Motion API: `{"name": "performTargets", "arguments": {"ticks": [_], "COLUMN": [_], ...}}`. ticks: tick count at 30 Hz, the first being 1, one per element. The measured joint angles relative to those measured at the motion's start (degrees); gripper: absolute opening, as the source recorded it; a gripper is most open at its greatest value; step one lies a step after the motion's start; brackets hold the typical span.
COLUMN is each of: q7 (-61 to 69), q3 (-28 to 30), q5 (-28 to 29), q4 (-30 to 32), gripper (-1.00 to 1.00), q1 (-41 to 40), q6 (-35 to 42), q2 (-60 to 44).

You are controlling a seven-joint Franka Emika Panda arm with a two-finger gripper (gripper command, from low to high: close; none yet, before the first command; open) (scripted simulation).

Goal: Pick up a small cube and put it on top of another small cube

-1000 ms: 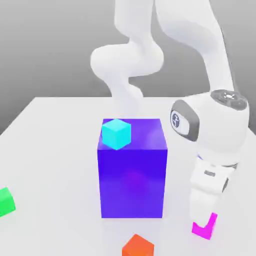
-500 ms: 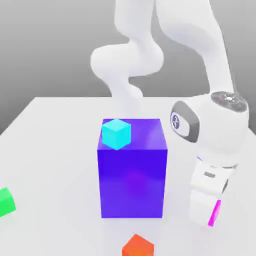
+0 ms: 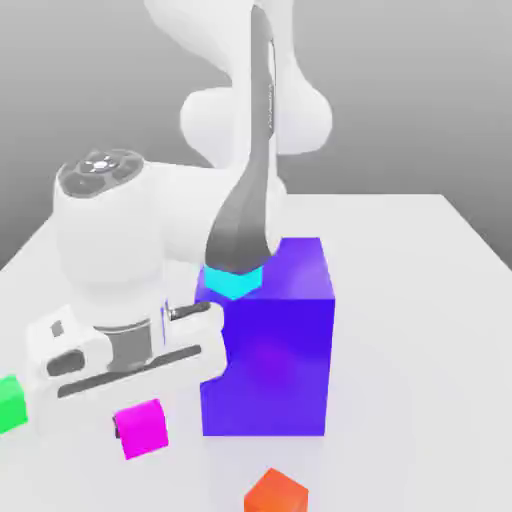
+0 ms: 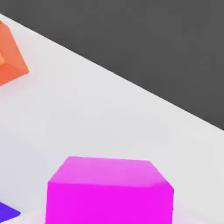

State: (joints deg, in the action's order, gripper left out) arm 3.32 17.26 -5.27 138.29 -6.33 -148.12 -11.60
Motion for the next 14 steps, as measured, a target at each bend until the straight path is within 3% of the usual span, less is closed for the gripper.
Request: {"name": "performTargets", "arguments": {"ticks": [5, 10, 11, 14], "q7": [5.81, 12.31, 13.21, 13.21], "q3": [7.71, 4.63, 3.98, 3.98], "q5": [-2.35, -10.08, -11.34, -11.34], "q4": [0.22, 0.12, 0.01, 0.01], "gripper": [-1.0, -1.0, 1.0, 1.0], "q1": [-9.51, -15.07, -15.57, -15.57], "q6": [1.01, -6.08, -7.15, -7.15], "q2": [1.4, -6.24, -7.56, -7.56]}}
